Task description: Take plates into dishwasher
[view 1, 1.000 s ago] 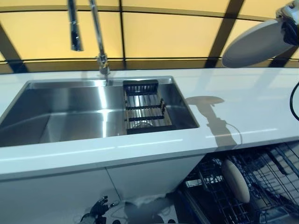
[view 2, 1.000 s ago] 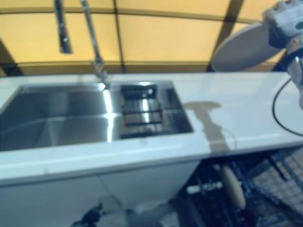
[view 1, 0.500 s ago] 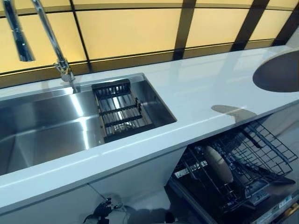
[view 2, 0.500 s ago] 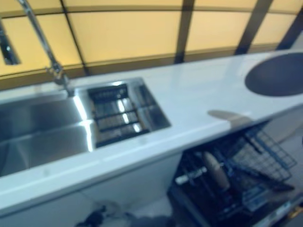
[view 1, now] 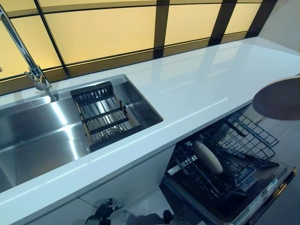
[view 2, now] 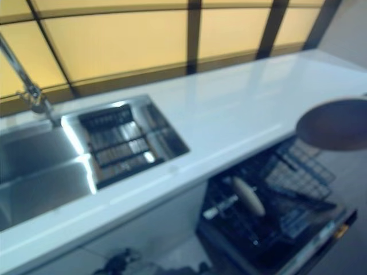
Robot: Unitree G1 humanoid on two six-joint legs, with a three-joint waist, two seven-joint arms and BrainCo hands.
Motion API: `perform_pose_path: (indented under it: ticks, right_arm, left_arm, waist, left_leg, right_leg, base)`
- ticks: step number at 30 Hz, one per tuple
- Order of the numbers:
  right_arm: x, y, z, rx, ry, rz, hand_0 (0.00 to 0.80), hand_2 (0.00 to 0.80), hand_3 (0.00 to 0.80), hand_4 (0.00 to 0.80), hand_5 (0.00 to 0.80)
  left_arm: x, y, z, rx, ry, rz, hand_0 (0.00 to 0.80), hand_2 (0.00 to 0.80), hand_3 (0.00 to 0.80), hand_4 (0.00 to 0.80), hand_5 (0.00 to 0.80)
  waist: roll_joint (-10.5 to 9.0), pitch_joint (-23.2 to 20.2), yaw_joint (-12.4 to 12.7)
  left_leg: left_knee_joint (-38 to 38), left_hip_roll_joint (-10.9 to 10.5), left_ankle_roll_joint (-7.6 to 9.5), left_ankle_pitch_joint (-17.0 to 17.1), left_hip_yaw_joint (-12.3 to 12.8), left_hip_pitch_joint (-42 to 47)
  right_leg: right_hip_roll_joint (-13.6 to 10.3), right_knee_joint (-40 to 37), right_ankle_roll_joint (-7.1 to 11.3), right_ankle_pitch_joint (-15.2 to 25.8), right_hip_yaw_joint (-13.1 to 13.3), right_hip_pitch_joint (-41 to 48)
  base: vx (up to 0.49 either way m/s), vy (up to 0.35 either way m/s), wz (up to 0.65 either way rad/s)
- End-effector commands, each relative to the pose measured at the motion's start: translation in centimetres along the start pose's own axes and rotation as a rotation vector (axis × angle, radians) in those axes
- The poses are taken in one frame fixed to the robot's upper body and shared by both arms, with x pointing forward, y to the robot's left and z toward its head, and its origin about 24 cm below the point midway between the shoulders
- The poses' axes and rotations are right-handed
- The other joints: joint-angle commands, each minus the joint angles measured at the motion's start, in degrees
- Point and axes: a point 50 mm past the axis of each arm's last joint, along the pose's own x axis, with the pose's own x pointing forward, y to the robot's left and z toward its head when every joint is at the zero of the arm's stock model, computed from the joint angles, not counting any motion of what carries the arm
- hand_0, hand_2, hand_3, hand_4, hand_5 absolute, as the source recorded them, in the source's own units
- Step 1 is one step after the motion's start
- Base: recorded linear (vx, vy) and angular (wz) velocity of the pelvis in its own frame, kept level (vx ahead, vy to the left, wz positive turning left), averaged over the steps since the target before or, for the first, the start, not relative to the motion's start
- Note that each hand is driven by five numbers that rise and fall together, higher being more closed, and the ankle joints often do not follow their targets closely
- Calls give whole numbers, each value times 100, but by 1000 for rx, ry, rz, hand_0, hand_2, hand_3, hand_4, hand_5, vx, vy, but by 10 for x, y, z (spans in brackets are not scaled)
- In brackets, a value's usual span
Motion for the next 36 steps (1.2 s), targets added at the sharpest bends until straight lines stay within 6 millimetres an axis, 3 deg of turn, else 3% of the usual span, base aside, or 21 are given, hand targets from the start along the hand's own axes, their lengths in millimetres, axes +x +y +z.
perform_pose_path:
  ticks: [1, 8, 15, 23, 36]
  right_arm:
    - [3, -10, -4, 140, 90, -53, 800, 800, 800, 800, 800]
    - [7, 30, 2, 188, 179, 64, 800, 800, 800, 800, 800]
    - [19, 49, 11, 138, 285, -3, 800, 800, 800, 800, 800]
    - [21, 87, 11, 61, 418, 12, 800, 800, 800, 800, 800]
    - [20, 99, -15, -59, 565, 126, 800, 800, 800, 800, 800]
  left_arm:
    - [3, 14, 14, 50, -39, 41, 0, 0, 0, 0, 0]
    - [6, 5, 17, 44, -44, 31, 0, 0, 0, 0, 0]
    - [9, -2, 25, 54, -53, 10, 0, 0, 0, 0, 0]
    - [11, -12, 30, 72, -54, -25, 0, 0, 0, 0, 0]
    - [12, -4, 40, 110, -73, -38, 0, 0, 0, 0, 0]
  waist:
    - [-219, 116, 144]
    - [-172, 154, 178]
    - [-106, 200, 332]
    - [0, 239, 589]
    - [114, 314, 839]
  left_leg:
    - [25, -238, 388, -390, -225, 238]
    - [25, -237, 385, -386, -180, 283]
    - [25, -250, 388, -387, -233, 280]
    - [25, -264, 380, -355, -407, 205]
    - [25, -318, 362, -286, -629, 53]
  right_leg:
    - [401, 19, 17, 146, -192, -37]
    - [390, 19, -14, 158, -206, -7]
    - [350, 19, -15, 159, -276, 5]
    - [290, 19, -29, 145, -410, 19]
    - [202, 19, -24, 165, -606, -43]
  base:
    - [0, 0, 0]
    - [0, 0, 0]
    - [0, 0, 0]
    - [1, 13, 1]
    - [-8, -21, 9]
